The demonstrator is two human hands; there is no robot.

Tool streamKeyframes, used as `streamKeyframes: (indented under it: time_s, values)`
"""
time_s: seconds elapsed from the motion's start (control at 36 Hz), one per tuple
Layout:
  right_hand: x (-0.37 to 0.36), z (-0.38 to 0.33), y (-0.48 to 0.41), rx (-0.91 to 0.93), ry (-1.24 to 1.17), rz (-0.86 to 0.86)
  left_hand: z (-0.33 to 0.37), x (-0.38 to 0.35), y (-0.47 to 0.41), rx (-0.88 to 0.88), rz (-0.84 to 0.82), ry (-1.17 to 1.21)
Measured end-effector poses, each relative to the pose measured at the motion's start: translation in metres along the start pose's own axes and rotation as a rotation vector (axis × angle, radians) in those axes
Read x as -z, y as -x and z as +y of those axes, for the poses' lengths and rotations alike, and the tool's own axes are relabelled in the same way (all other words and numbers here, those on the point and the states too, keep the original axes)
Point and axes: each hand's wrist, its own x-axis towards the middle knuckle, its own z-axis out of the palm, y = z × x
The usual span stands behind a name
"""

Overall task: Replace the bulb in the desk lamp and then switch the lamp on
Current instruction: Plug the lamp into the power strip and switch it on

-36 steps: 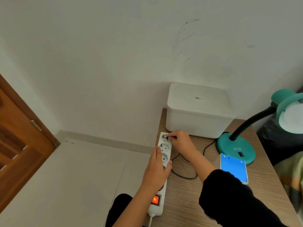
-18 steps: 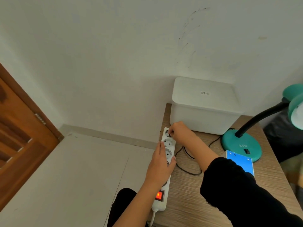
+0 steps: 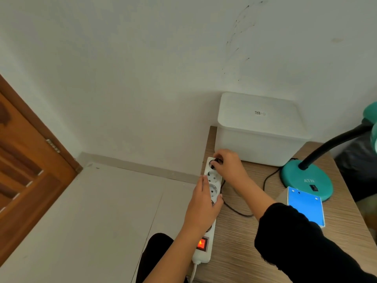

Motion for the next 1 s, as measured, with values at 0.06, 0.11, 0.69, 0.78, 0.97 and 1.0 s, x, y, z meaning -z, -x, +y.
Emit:
streamKeyframes:
  time_s: [0.06,0.11,0.69,0.78,0.97,1.0]
  values:
    - [-0.001,0.002,0.004,0.009,-0.020,0.068,0.000,0.000,0.000,0.000,0.006,0.000]
    - [-0.002,0.002,0.007,0.008,-0.037,0.093,0.001,0.000,0.000,0.002,0.011,-0.002]
    - [0.002,-0.011,0.011,-0.046,-0.039,-0.016,0.006,0.006,0.002,0.012,-0.014,-0.014]
    - [0.011,-0.019,0.020,-0.064,-0.061,-0.078,0.010,0.010,0.003,0.018,-0.023,-0.021]
    - [0.050,-0.029,0.055,-0.136,-0.047,-0.192,0.030,0.029,0.007,0.061,-0.160,-0.120]
    - [0.057,-0.029,0.061,-0.145,-0.045,-0.196,0.034,0.033,0.007,0.067,-0.184,-0.146]
